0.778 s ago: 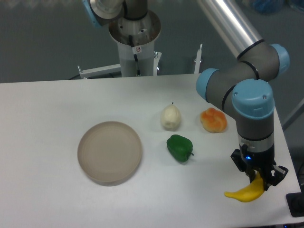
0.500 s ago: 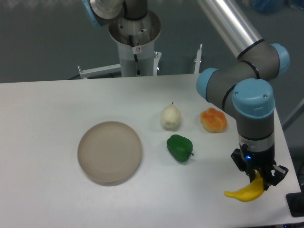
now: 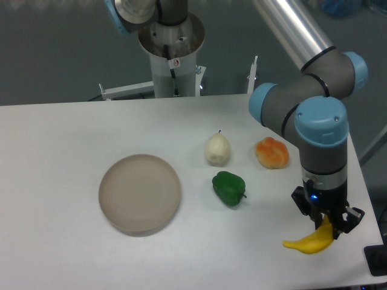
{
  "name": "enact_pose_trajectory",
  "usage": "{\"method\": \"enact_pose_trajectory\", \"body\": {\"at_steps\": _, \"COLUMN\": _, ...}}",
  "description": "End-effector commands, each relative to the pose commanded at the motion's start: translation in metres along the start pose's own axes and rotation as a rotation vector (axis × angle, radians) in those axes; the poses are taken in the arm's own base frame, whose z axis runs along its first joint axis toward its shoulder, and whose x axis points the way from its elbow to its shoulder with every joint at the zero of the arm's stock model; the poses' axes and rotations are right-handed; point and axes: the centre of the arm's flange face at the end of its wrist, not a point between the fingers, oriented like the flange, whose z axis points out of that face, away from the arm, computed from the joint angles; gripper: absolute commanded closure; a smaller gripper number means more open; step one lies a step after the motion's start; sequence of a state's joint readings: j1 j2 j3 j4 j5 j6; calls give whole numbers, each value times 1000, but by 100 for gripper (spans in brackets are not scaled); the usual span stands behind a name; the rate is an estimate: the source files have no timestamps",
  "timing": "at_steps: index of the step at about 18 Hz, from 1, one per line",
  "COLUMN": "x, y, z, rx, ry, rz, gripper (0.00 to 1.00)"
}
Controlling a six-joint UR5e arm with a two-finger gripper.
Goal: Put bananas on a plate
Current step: 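Carry the held banana across the table over the beige plate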
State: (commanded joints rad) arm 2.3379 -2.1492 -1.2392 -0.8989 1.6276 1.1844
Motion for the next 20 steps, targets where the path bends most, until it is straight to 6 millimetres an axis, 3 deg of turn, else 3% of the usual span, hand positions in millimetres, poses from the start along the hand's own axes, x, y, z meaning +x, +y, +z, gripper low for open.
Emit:
{"method": "enact_pose_trajectory", "body": {"at_steps": 3, "x": 34, "y": -19, "z": -13, "rx": -5, "ry": 49, "rz": -83, "gripper": 68}}
{"method": "enact_pose_trajectory", "body": {"at_steps": 5, "x": 72, "y": -41, "z": -25, "rx": -23, "ry": 128, "rz": -174, "gripper": 68}}
{"method": "enact_pose_trajectory", "body": {"at_steps": 9, "x": 122, "y": -68, "z": -47, "rx": 30, "ry": 233, "rz": -328, "gripper": 68}}
{"method": "enact_pose_trajectory", "body": {"at_steps": 11, "x": 173, "y": -80, "z": -53, "rx": 23, "ry": 297, "rz": -315, "gripper": 68}}
{"method": "enact_pose_trajectory", "body": {"at_steps": 14, "x": 246, "y": -97, "z": -40, "rx": -7, "ry": 335, "rz": -303, "gripper": 68}}
{"method": "enact_pose_trajectory", "body": {"at_steps": 17, "x": 278, "y": -101, "z": -29, "rx": -6, "ry": 333, "rz": -302, "gripper": 68}}
{"method": "enact_pose_trajectory", "body": {"at_steps": 20, "x": 296, "y": -94, "z": -17, "rx": -4, "ry": 328, "rz": -287, "gripper": 68}}
